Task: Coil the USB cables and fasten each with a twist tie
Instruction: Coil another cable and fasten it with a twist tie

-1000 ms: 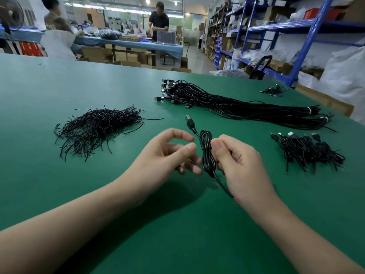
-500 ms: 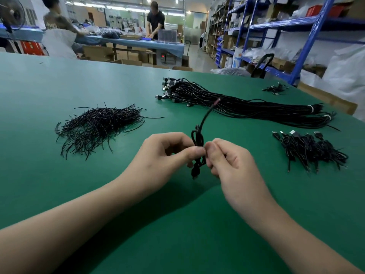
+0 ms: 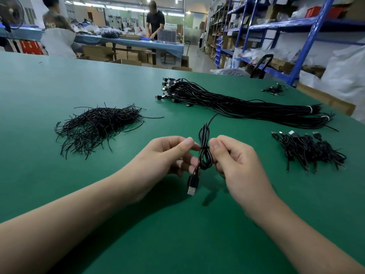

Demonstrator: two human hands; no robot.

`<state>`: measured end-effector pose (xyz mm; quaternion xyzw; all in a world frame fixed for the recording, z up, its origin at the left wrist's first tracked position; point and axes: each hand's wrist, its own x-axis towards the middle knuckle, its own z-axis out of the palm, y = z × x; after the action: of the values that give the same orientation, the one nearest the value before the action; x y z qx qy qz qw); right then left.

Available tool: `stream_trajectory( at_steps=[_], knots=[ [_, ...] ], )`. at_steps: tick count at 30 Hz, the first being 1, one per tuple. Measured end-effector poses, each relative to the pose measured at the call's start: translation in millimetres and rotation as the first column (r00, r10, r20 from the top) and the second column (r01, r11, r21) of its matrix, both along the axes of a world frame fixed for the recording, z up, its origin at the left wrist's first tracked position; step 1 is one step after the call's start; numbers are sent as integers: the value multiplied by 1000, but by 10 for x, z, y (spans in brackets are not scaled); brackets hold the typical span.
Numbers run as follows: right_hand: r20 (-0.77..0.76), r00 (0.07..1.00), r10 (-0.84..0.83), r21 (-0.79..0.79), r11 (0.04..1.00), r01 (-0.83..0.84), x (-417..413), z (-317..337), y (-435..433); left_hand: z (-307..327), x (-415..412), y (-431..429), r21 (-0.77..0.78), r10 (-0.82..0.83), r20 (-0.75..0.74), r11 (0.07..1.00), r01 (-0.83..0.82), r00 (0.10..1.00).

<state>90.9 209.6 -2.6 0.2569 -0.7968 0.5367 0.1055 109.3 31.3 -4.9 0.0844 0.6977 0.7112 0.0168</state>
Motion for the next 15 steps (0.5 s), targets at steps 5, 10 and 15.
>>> stream_trajectory(
  at_steps=[5,10,15],
  knots=[
    [416,903,111,-261,965,1,-26,-31,18,-44,5,-41,-505,46,-680,694,-513,732],
    [453,870,194,-262,962,-79,31,-52,-41,-14,31,-22,-474,14,-735,704,-528,678],
    [140,988,68,-32,997,-64,51,-23,-52,-22,-3,-9,-356,136,-420,885,-300,897]
  ],
)
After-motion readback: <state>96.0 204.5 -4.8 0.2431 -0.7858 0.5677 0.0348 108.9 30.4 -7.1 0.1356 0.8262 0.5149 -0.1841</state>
